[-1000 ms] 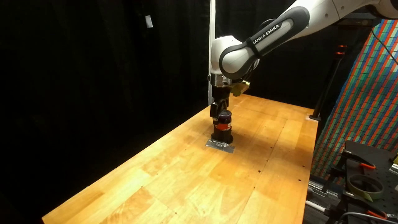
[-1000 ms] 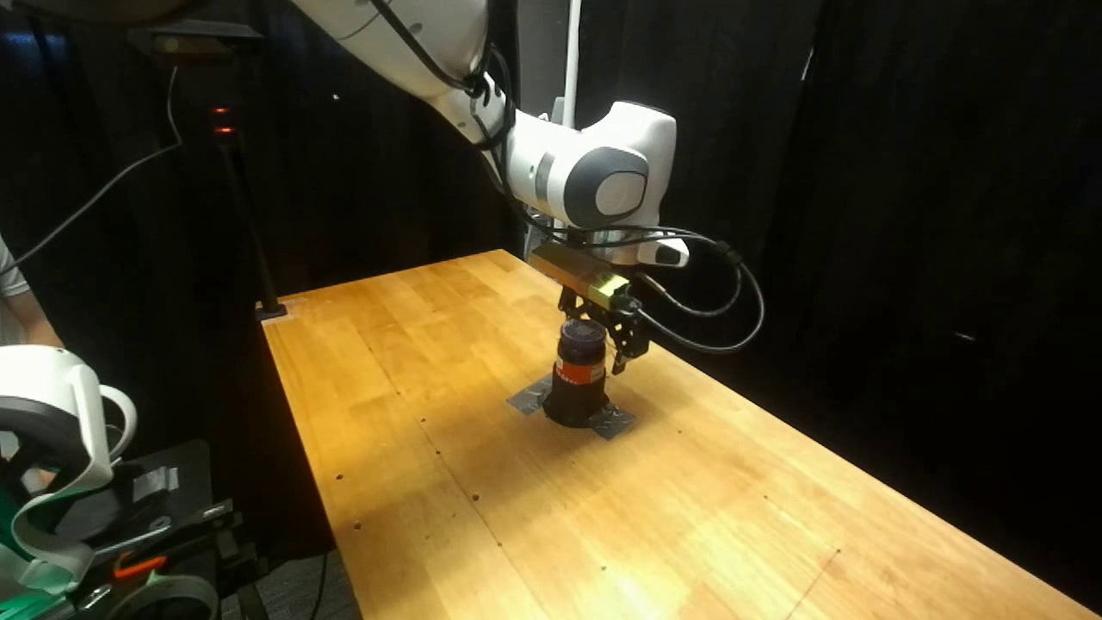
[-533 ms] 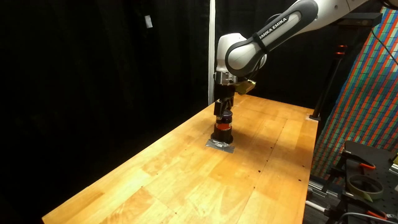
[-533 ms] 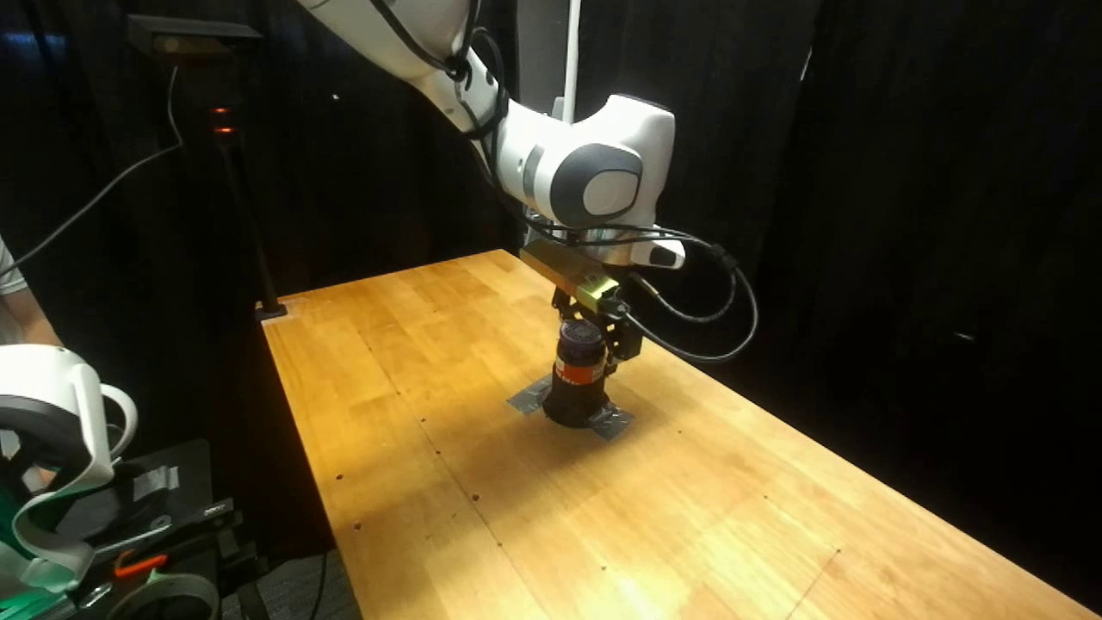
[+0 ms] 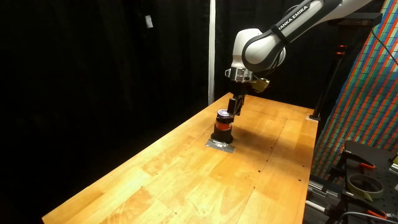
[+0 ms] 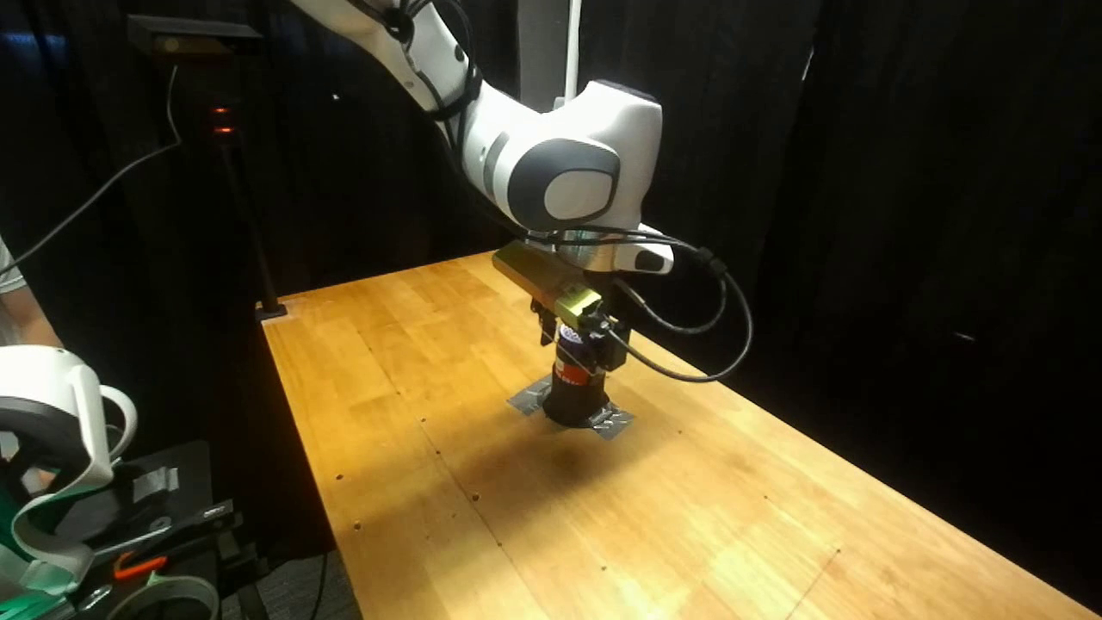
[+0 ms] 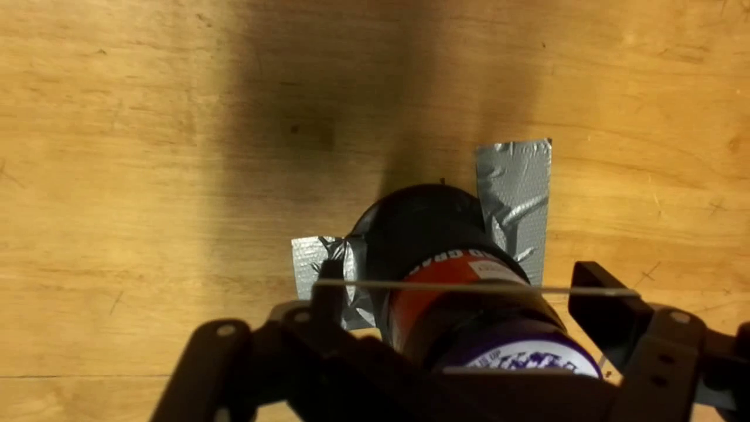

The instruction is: Put the elastic rubber on the object

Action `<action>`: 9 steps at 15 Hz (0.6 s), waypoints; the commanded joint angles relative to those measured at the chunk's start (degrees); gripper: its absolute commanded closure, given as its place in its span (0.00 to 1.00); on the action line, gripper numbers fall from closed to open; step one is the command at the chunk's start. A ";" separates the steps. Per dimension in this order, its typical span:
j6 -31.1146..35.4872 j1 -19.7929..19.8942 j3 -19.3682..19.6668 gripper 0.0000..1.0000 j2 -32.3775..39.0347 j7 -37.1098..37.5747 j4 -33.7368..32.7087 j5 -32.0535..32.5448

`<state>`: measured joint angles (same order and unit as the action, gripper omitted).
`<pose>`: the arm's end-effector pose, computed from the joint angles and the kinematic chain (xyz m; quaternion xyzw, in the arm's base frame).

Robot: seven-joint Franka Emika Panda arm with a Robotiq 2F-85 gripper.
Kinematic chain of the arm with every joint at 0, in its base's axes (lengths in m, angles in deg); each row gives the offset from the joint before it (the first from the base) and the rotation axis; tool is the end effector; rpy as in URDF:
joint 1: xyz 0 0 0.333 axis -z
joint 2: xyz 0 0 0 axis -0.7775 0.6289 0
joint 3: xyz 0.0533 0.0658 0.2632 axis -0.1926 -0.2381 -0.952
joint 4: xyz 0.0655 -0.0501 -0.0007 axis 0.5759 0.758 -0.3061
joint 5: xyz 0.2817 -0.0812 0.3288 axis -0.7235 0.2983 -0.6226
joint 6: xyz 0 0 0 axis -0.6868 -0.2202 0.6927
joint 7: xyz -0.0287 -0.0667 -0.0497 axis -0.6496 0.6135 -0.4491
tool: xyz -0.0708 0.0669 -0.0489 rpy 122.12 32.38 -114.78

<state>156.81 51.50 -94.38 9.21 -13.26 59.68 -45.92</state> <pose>0.6478 0.0643 0.1851 -0.9933 -0.0961 -0.0061 0.0645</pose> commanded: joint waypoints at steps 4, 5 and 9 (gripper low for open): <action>8.49 3.21 -2.33 0.00 -11.09 -9.16 16.57 -5.63; 10.69 3.18 -2.65 0.17 -11.97 -10.19 18.55 -6.18; 26.74 2.40 -4.36 0.51 -14.72 -12.16 27.36 -6.83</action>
<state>173.90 53.49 -97.18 -0.38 -22.87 77.93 -51.13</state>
